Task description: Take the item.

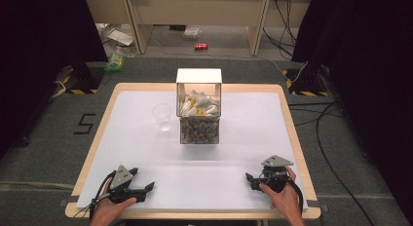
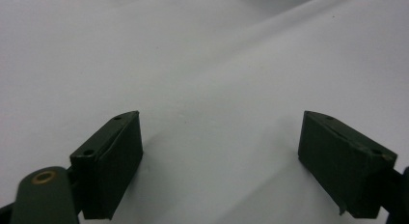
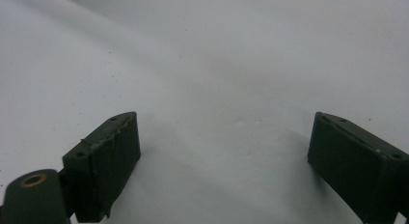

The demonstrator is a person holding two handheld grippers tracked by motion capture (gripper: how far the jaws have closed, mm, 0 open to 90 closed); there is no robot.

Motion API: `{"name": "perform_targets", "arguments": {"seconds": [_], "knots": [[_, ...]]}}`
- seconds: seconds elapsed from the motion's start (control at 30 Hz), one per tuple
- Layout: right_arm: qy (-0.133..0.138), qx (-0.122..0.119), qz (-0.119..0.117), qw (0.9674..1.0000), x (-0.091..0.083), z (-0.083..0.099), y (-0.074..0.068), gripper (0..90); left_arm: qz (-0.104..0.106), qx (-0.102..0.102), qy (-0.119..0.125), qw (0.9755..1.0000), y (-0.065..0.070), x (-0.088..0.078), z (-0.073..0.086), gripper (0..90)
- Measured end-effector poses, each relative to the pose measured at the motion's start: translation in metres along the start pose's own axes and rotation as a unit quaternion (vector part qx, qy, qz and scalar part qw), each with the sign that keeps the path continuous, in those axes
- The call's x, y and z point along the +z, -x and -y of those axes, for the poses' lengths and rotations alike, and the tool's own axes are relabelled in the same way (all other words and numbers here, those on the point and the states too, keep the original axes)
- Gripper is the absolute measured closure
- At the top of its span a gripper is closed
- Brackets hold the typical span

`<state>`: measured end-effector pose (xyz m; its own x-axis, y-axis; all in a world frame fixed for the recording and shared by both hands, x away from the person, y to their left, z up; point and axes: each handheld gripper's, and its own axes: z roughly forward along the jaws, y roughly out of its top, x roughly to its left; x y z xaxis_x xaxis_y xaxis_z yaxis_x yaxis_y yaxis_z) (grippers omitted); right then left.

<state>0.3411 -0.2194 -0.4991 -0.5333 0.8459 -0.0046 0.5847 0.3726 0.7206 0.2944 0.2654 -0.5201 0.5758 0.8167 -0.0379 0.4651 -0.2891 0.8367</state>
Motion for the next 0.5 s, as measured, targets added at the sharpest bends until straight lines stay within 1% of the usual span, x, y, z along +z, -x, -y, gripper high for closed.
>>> {"name": "perform_targets", "arguments": {"seconds": [0.23,0.5], "knots": [[-0.001,-0.001,-0.001,1.0,0.0003,-0.0001,-0.0001,11.0,0.0,-0.001,0.0,1.0,-0.0001,-0.0002,-0.0002,15.5],[0.0,-0.001,-0.001,1.0,0.0004,0.0,-0.0001,11.0,0.0,0.006,-0.002,1.0,0.0007,-0.0017,-0.0029,16.3]]}}
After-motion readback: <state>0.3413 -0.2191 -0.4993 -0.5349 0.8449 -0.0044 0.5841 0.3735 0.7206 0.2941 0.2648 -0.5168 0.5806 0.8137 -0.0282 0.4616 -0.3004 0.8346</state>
